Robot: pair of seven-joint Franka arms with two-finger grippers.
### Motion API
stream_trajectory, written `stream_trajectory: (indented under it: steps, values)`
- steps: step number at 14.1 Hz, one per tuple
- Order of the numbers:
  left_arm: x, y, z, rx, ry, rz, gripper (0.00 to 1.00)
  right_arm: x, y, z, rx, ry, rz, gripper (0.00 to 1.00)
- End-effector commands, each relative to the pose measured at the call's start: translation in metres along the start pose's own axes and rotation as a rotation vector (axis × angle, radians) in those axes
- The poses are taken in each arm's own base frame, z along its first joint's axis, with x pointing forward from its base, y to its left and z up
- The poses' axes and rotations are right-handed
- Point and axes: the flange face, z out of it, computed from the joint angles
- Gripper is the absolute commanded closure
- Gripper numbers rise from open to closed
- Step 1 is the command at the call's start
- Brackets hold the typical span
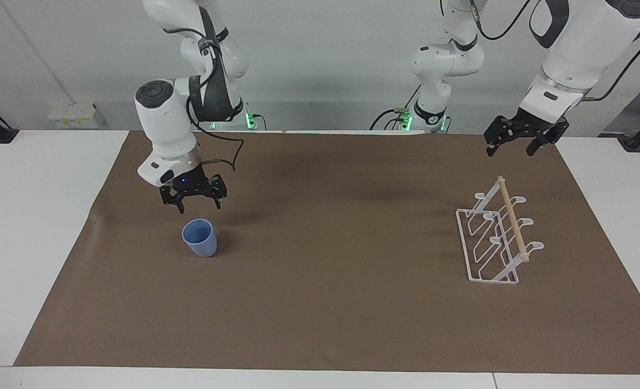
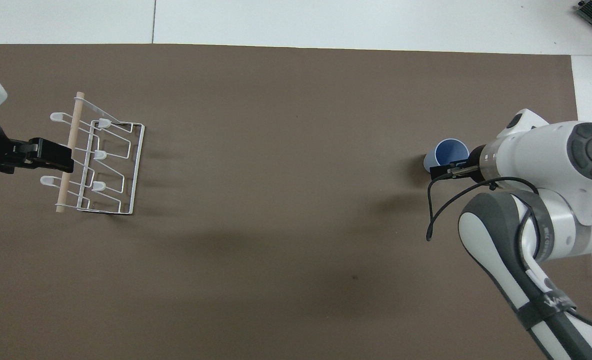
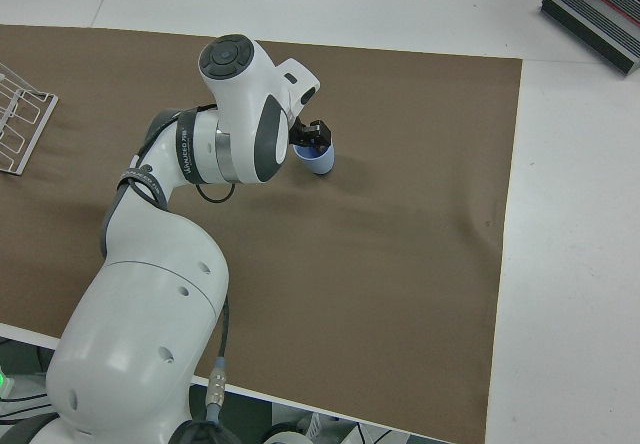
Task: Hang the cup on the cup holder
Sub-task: 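Lift the blue cup with the right gripper and tip it sideways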
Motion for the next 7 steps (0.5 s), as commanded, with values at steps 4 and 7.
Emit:
stream_trajectory:
  steps: [4, 7]
  values:
    - [-0.009, -0.003, -0.001, -0.009, 0.006, -0.017, 0.00, 0.004, -0.030, 0.040, 0.068, 0.069, 0.052, 0.00]
    - [-0.009, -0.002, -0.001, -0.009, 0.006, -0.015, 0.00, -0.002, -0.030, 0.058, 0.078, 0.046, 0.060, 0.00]
